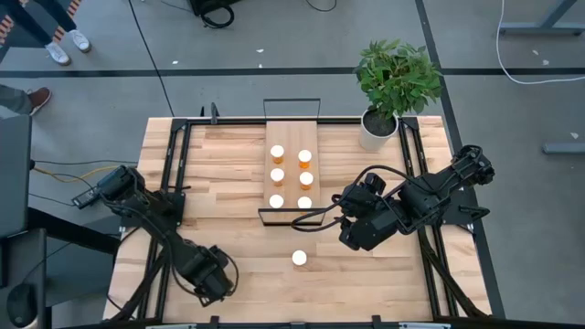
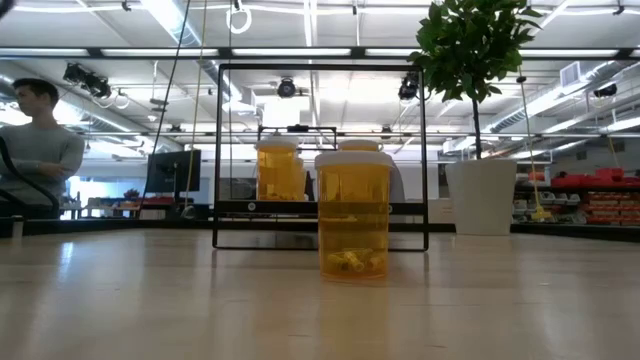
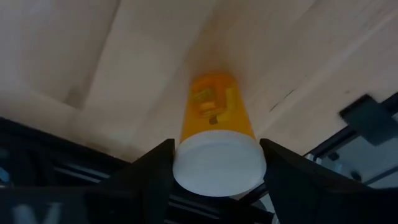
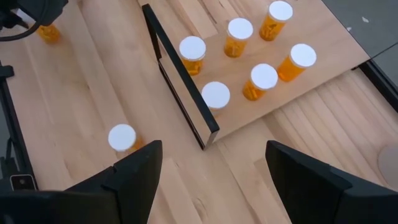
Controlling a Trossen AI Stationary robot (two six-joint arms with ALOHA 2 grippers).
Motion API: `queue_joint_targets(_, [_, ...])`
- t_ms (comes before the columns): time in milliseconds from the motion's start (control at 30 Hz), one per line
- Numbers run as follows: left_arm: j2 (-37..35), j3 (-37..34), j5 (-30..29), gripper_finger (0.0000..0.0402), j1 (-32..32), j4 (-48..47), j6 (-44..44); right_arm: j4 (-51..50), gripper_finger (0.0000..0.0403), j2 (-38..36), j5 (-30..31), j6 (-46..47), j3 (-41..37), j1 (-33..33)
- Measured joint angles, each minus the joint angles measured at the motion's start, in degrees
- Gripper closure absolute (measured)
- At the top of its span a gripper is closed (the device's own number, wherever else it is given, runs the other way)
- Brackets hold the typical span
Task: Pick and place medicine bottles onto shelf by color
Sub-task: Put the orange pill bottle on the shelf aligned with the other orange pill bottles
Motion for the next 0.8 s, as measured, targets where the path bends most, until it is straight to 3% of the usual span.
queue_joint_targets(400, [-0.02, 8.67, -0.36, 0.0178, 8.79, -12.31, 19.7, -1.46, 0.0109, 0.0, -1.18, 1.34, 0.0, 0.02])
queue_joint_targets(800, [-0.02, 25.85, -9.76, 0.0173, 17.77, -29.39, 39.07, -2.67, 0.0109, 0.0, -1.94, 3.6, 0.0, 0.04])
